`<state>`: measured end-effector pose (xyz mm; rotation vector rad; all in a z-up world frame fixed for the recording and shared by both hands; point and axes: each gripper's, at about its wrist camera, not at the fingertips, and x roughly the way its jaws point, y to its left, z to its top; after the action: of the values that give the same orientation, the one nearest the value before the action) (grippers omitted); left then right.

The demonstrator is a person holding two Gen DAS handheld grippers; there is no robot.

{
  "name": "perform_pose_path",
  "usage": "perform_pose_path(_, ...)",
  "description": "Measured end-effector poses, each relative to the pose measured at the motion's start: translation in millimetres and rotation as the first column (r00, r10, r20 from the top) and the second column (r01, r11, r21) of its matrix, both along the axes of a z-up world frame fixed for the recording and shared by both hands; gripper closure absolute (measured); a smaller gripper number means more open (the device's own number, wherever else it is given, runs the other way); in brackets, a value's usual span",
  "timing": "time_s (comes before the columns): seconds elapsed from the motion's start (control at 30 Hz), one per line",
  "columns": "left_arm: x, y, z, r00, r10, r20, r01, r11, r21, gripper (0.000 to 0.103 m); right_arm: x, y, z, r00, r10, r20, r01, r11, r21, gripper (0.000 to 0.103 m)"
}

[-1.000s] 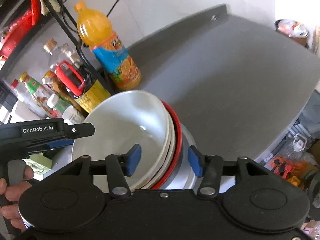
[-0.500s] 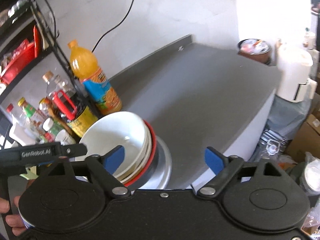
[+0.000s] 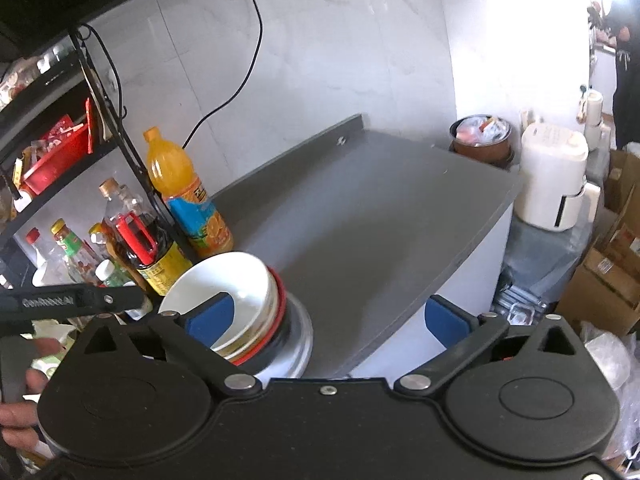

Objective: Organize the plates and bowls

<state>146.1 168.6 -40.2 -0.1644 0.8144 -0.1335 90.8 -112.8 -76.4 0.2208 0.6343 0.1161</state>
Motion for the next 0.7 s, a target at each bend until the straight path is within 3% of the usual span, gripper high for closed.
perform_pose_path(0.2, -18.8, -13.9, 16.0, 1.0, 0.022, 0.021, -0.022, 1.0, 0.0, 0.006, -22.2, -38.5, 10.3, 0.999, -0.042, -0.018, 0.042, 0.999, 0.0, 0.0)
perform_pose_path(0.43, -41.9, -45.3, 25.1, 0.998, -0.059, 0.026, 0.058, 0.998, 0.028, 0.005, -50.7, -73.1, 15.6, 0.994, -0.105, -0.009, 0.104, 0.994, -0.031, 0.0)
perform_pose_path(0.7, -67.1, -63.7, 33.4, 0.999, -0.051, 0.019, 0.05, 0.998, 0.029, 0.005, -76.9, -88.9, 22.2, 0.991, -0.135, -0.002, 0.135, 0.991, -0.011, 0.0)
